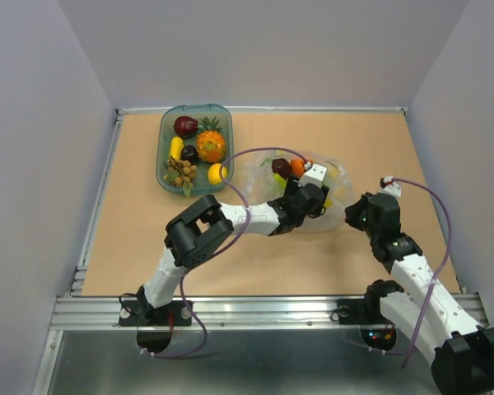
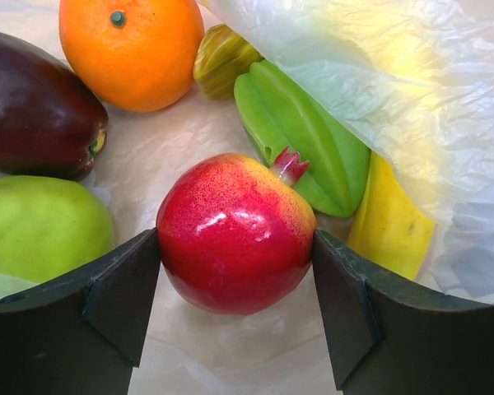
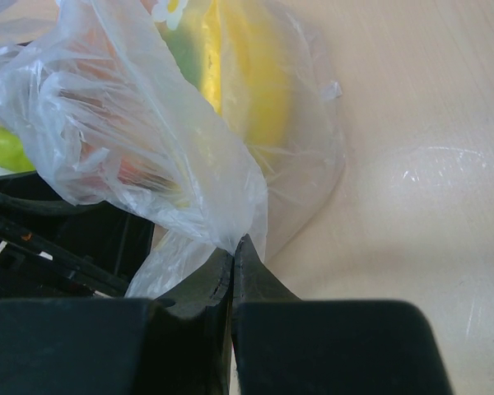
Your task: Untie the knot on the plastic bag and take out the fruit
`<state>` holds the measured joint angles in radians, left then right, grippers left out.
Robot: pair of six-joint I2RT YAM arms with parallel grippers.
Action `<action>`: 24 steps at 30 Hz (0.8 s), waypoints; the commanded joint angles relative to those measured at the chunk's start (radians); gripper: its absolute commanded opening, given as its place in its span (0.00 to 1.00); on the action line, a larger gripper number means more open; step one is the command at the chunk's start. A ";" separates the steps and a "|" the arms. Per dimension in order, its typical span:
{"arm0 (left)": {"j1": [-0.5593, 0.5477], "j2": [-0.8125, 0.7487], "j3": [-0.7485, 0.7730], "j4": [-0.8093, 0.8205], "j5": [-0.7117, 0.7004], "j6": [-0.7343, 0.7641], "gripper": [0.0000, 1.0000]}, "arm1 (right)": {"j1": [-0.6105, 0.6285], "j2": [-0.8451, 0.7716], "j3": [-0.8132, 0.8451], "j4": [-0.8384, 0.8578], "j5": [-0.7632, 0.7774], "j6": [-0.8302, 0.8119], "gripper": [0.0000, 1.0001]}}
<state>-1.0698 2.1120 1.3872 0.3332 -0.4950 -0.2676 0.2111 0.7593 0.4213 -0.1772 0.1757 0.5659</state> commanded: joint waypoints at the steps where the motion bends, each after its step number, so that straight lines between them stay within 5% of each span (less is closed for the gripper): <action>1: 0.004 -0.116 -0.043 0.023 -0.004 -0.013 0.30 | 0.008 -0.009 -0.024 0.044 0.007 0.003 0.00; 5: 0.005 -0.213 -0.089 0.053 -0.005 0.033 0.09 | 0.008 -0.009 -0.024 0.045 0.007 0.003 0.01; 9: 0.014 -0.282 -0.105 0.052 0.022 0.047 0.03 | 0.010 -0.014 -0.026 0.045 0.005 0.003 0.01; 17: 0.036 -0.480 -0.123 0.046 0.091 0.073 0.03 | 0.008 -0.017 -0.027 0.045 -0.001 0.003 0.01; 24: 0.169 -0.642 -0.100 -0.025 0.045 0.091 0.05 | 0.016 -0.029 -0.027 0.045 -0.008 0.003 0.00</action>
<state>-0.9817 1.5692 1.2739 0.3290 -0.4198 -0.1959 0.2111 0.7486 0.4137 -0.1707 0.1749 0.5690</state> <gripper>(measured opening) 0.793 0.013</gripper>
